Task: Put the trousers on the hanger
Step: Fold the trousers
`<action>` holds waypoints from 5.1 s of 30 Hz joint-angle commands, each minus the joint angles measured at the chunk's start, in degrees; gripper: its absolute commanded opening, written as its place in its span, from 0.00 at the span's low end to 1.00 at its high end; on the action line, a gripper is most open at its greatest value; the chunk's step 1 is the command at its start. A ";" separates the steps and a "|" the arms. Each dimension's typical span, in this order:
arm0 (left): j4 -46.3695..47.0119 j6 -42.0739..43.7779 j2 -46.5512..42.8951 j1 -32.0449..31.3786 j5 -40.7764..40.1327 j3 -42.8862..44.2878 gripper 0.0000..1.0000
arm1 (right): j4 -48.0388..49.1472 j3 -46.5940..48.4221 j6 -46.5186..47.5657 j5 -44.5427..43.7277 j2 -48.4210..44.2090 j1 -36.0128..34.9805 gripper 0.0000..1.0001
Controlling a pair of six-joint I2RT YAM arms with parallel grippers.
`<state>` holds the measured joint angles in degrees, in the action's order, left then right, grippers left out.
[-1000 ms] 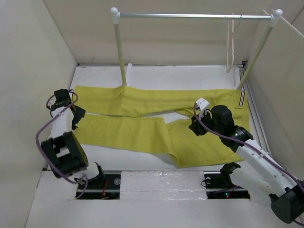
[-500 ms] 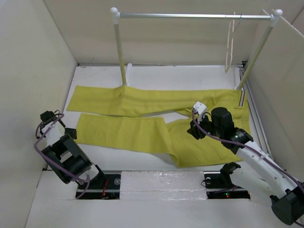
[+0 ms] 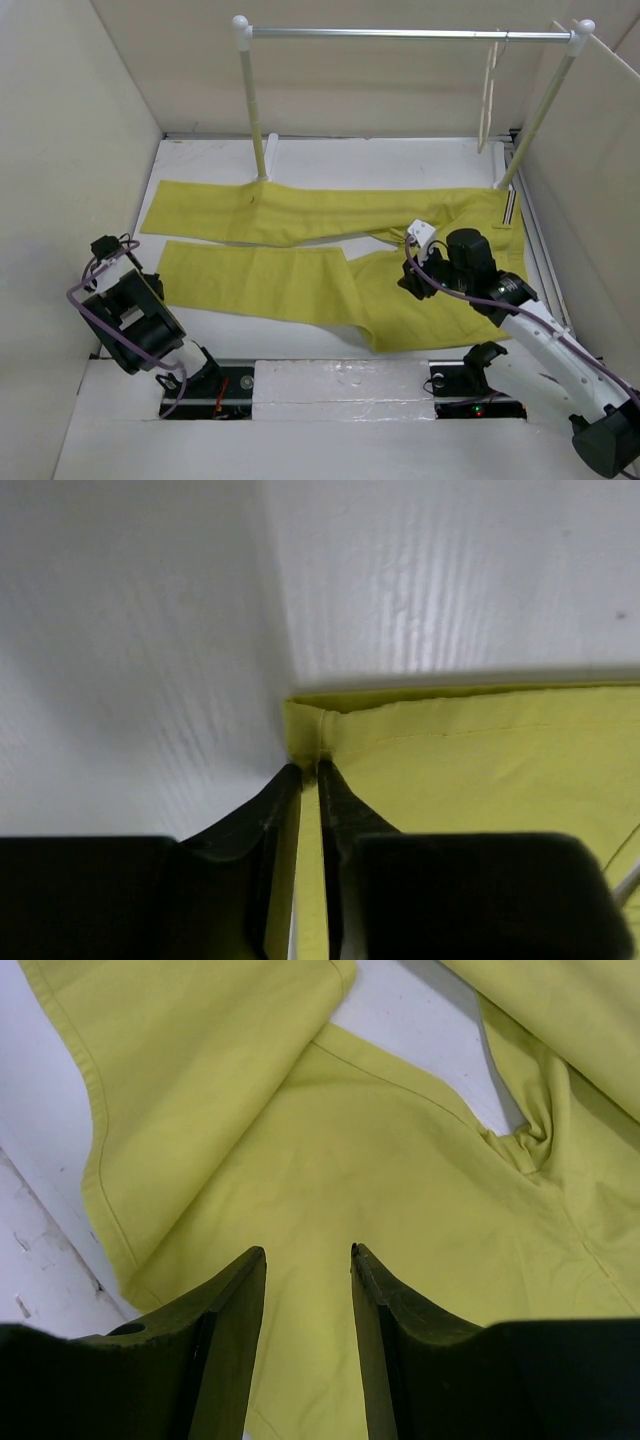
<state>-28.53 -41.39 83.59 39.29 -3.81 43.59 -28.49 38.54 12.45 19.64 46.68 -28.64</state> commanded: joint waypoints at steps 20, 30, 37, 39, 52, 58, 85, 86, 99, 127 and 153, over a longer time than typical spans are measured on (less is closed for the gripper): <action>-15.23 3.15 -22.60 -2.89 -12.09 26.27 0.00 | -3.06 -1.46 -6.12 -6.98 6.15 11.32 0.71; -10.31 5.26 -25.94 -14.55 1.27 26.18 0.00 | -0.43 -4.97 -5.34 -6.74 10.69 35.74 0.65; -10.05 4.91 -23.12 -26.88 3.46 42.53 0.00 | -13.95 3.73 -5.67 -18.75 7.73 49.64 0.59; -8.91 4.39 -25.22 -29.34 6.01 41.06 0.00 | -16.77 3.47 -8.74 -20.94 7.64 53.41 0.59; -9.17 5.17 -29.27 -44.73 -1.18 42.80 0.00 | -21.26 6.10 -23.60 -31.32 26.87 54.76 0.62; -10.75 6.75 -29.72 -49.66 -6.28 43.50 0.00 | -9.66 4.25 -26.24 -25.88 39.25 41.23 0.54; -12.69 6.32 -28.31 -56.33 -9.01 44.39 0.00 | -8.61 -15.85 -32.58 -15.70 -5.12 57.37 0.78; -12.60 6.49 -28.13 -56.95 -9.45 44.21 0.00 | -6.69 -16.48 -32.05 -14.73 -3.97 58.69 0.78; -11.81 7.37 -29.01 -58.62 -15.26 42.01 0.00 | 1.61 -18.69 -32.84 -13.99 5.30 60.99 0.65; -15.33 11.24 -26.55 -58.62 -34.85 58.28 0.00 | -35.03 29.64 -4.10 -43.34 7.90 67.24 0.00; -11.54 7.12 -20.60 -41.68 -38.93 29.34 0.00 | -17.30 40.72 -1.72 -23.79 28.81 62.48 0.00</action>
<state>-41.76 -28.82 58.76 -8.86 -49.15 68.86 -54.22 72.99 11.57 -11.40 73.82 32.12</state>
